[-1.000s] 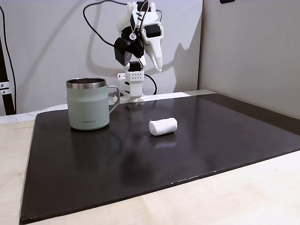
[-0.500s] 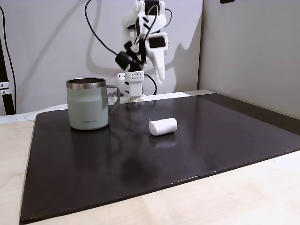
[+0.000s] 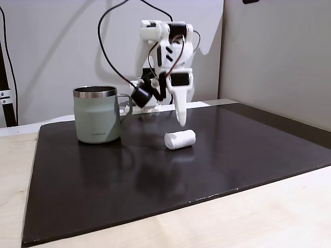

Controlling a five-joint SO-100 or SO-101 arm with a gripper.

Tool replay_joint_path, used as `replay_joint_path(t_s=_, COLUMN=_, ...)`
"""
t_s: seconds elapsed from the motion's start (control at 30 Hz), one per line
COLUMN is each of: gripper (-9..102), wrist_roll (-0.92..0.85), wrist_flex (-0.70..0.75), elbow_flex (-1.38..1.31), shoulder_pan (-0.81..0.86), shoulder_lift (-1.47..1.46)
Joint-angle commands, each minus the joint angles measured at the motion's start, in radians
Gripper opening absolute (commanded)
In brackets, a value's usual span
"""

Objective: Grasp a gauze and put it in the cup.

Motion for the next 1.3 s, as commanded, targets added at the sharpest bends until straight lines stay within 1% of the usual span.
replay_joint_path(t_s=0.0, gripper=33, wrist_roll=0.002, wrist_flex=0.017, elbow_flex=-0.109, shoulder_pan=0.017, shoulder_lift=-0.06)
replay_joint_path(t_s=0.57, gripper=32, wrist_roll=-0.002, wrist_flex=0.015, elbow_flex=-0.242, shoulder_pan=0.028, shoulder_lift=-0.255)
replay_joint_path(t_s=0.63, gripper=29, wrist_roll=0.0, wrist_flex=0.015, elbow_flex=-0.244, shoulder_pan=0.029, shoulder_lift=-0.256)
replay_joint_path(t_s=0.67, gripper=26, wrist_roll=0.003, wrist_flex=0.017, elbow_flex=-0.245, shoulder_pan=0.029, shoulder_lift=-0.256)
replay_joint_path(t_s=0.7, gripper=20, wrist_roll=0.006, wrist_flex=0.021, elbow_flex=-0.25, shoulder_pan=0.029, shoulder_lift=-0.256)
replay_joint_path(t_s=0.77, gripper=4, wrist_roll=0.012, wrist_flex=0.04, elbow_flex=-0.268, shoulder_pan=0.031, shoulder_lift=-0.255)
replay_joint_path(t_s=0.8, gripper=0, wrist_roll=0.017, wrist_flex=0.051, elbow_flex=-0.278, shoulder_pan=0.031, shoulder_lift=-0.255)
replay_joint_path(t_s=0.97, gripper=0, wrist_roll=0.037, wrist_flex=0.072, elbow_flex=-0.29, shoulder_pan=0.035, shoulder_lift=-0.218)
replay_joint_path(t_s=1.1, gripper=0, wrist_roll=0.04, wrist_flex=0.129, elbow_flex=-0.347, shoulder_pan=0.032, shoulder_lift=-0.218)
replay_joint_path(t_s=1.2, gripper=0, wrist_roll=0.051, wrist_flex=0.202, elbow_flex=-0.428, shoulder_pan=0.026, shoulder_lift=-0.232)
replay_joint_path(t_s=1.27, gripper=0, wrist_roll=0.072, wrist_flex=0.299, elbow_flex=-0.546, shoulder_pan=0.026, shoulder_lift=-0.259)
